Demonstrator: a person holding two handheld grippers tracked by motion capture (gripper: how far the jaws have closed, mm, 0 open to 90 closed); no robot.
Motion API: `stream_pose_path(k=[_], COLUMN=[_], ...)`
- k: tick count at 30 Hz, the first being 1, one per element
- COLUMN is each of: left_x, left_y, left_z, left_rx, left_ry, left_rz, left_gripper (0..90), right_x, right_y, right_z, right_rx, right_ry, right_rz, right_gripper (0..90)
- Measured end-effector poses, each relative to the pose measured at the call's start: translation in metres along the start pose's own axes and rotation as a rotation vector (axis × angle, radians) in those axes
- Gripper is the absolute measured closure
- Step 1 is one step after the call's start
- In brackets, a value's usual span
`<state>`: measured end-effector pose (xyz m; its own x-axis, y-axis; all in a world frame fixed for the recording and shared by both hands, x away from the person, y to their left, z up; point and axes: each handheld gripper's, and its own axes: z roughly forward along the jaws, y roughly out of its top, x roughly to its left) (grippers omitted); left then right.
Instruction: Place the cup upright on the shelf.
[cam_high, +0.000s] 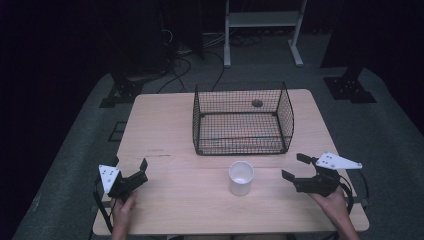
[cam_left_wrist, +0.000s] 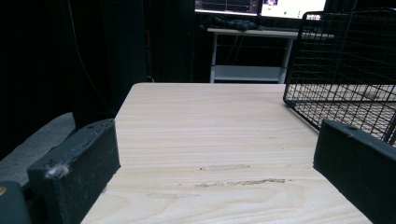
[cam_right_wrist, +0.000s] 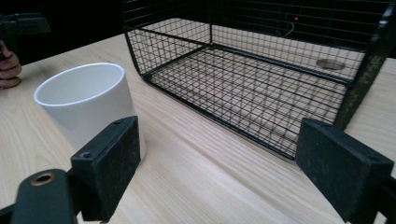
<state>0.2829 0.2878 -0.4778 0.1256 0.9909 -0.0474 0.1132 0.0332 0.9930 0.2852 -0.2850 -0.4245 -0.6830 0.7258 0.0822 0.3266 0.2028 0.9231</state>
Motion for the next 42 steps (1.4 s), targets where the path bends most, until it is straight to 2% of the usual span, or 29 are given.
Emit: stream_pose_path(k=[12,17,31,42], left_x=[0.000,0.000,0.000,0.000], left_y=[0.000,0.000,0.000,0.000], left_z=[0.000,0.000,0.000,0.000], left_rx=[0.000,0.000,0.000,0.000], left_ry=[-0.001,-0.001,-0.002,-0.002], left_rz=[0.001,0.000,0.001,-0.002], left_gripper=[0.0,0.0,0.0,0.0], right_x=[0.014,0.021,0.047,0.062], right_y=[0.013,0.013,0.013,0.012], right_z=[0.012,0.017,0.034,0.048], right_rx=[0.022,0.027,0.072,0.098], right_ry=[0.068,0.114,0.208,0.254], right_rz=[-0.028,-0.025,-0.057,-0.075], right_gripper=[12.1,11.4,8.7,7.6])
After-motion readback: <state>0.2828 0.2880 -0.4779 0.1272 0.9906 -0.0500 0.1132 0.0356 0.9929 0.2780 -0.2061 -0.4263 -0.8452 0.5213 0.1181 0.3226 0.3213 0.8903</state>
